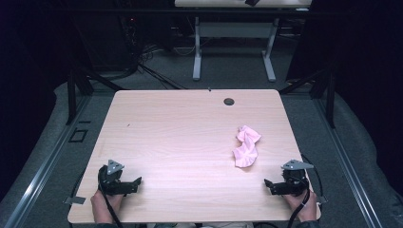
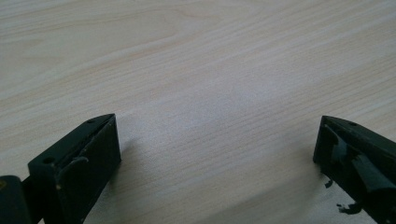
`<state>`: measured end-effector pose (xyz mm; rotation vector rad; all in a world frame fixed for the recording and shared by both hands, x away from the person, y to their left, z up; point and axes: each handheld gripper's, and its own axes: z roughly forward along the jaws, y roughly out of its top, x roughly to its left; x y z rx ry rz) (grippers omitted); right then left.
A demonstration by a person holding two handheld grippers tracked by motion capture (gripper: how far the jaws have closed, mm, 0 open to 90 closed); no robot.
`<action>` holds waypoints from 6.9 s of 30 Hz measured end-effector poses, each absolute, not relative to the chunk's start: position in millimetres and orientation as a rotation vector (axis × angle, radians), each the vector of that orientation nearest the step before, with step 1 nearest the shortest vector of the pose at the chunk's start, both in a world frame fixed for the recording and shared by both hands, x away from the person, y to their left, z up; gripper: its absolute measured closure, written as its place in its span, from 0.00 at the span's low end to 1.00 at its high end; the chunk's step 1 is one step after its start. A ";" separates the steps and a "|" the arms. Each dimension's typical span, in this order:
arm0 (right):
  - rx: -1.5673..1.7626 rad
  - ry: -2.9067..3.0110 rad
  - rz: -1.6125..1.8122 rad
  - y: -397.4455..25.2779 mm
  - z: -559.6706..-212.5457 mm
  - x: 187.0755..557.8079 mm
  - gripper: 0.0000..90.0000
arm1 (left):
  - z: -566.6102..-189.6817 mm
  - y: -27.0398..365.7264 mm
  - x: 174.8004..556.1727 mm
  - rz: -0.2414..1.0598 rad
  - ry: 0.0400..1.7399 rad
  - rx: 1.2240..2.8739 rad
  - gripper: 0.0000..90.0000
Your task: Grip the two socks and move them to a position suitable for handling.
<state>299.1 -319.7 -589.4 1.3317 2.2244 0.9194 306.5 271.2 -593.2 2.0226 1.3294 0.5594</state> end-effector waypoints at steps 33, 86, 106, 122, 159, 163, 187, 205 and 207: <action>1.313 2.276 0.931 -314.3 -576.8 303.5 0.00 | -593.0 271.0 306.4 0.564 1.338 2.017 0.01; 1.123 2.517 0.874 -230.2 -563.7 401.2 0.95 | -592.9 271.1 306.3 0.566 1.336 2.016 0.02; 0.703 2.702 1.442 -164.6 -496.7 306.0 0.95 | -592.8 271.2 306.2 0.567 1.339 2.015 0.02; 0.894 2.742 1.034 -158.5 -567.8 310.3 0.78 | -592.8 271.3 306.2 0.565 1.342 2.013 0.02; 0.862 2.597 1.068 -163.6 -552.8 259.1 0.47 | -556.1 158.7 300.7 0.255 1.064 2.061 0.11; 0.838 2.611 1.041 -156.4 -557.9 257.7 0.53 | -554.4 134.6 302.9 0.185 1.002 2.094 0.17; 0.812 2.636 0.985 -143.8 -573.1 259.5 0.87 | -570.4 71.5 323.0 0.006 0.916 2.216 0.66; 1.169 2.475 1.352 -203.4 -540.3 287.2 0.91 | -566.6 81.5 319.0 -0.042 0.900 2.201 0.96; 1.240 2.452 1.373 -212.6 -539.6 296.5 0.91 | -564.8 83.0 318.9 -0.055 0.897 2.198 0.96</action>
